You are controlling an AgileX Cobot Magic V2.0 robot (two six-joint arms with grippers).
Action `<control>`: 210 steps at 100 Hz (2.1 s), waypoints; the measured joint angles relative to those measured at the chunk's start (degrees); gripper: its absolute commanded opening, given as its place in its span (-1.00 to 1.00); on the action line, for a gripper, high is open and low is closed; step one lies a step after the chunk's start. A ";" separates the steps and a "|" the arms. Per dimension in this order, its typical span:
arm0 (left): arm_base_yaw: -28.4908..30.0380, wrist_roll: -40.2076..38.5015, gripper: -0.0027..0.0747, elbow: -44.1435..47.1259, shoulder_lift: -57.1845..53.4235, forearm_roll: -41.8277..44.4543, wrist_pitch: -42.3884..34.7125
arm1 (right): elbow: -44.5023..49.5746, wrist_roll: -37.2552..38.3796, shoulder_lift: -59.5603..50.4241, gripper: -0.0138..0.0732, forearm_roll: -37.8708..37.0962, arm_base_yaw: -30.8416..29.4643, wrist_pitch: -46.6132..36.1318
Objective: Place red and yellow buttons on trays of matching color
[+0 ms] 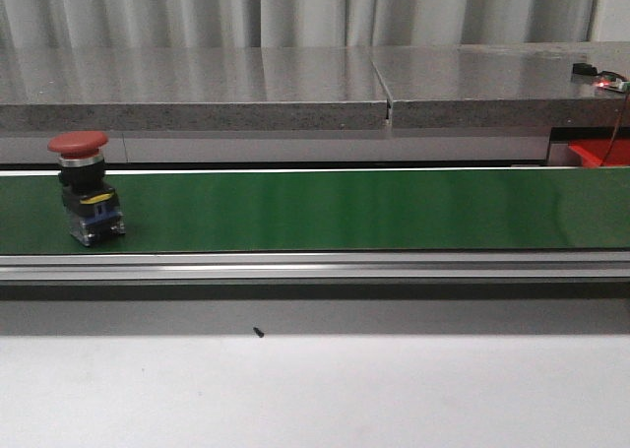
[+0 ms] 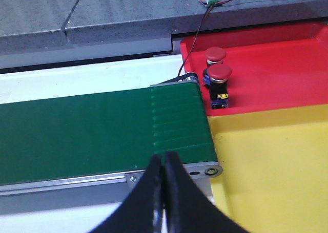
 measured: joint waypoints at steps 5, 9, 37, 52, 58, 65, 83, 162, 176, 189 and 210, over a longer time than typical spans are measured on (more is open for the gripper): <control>0.00 0.00 -0.73 0.00 0.47 0.00 0.59 | 0.00 0.00 0.00 -0.84 0.00 0.00 0.00; 0.00 0.00 -0.68 0.09 0.85 0.00 0.88 | 0.00 0.00 0.00 -0.84 0.00 0.00 0.00; 0.00 0.00 0.43 0.09 1.99 -0.75 1.39 | 0.00 0.00 0.00 -0.84 0.00 0.00 0.00; 0.00 0.16 0.42 0.09 1.85 -2.01 1.51 | 0.00 0.00 0.00 -0.84 0.00 0.00 0.00; 0.00 1.28 0.38 0.09 1.28 -3.19 1.39 | 0.00 0.00 0.00 -0.84 0.00 0.00 0.00; 0.00 3.15 0.32 0.09 -0.11 -5.11 1.06 | 0.00 0.00 0.00 -0.84 0.00 0.00 0.00; -0.42 8.96 -0.15 0.12 -5.74 -10.03 0.84 | 0.00 0.00 0.00 -0.84 0.00 0.00 0.00; -19.74 12.10 -0.98 6.42 -23.39 -5.78 -1.96 | 0.00 0.00 0.00 -0.84 0.00 0.00 0.00; -21.15 12.10 -0.98 9.39 -27.11 -4.70 -3.95 | 0.00 0.00 0.00 -0.84 0.00 0.00 0.00; -21.52 12.00 -0.98 12.75 -31.53 -4.47 -5.91 | 0.00 0.00 0.00 -0.84 0.00 0.00 0.00; -21.52 11.61 -0.98 19.01 -39.05 -4.22 -9.20 | 0.00 0.00 0.00 -0.84 -0.86 0.00 0.00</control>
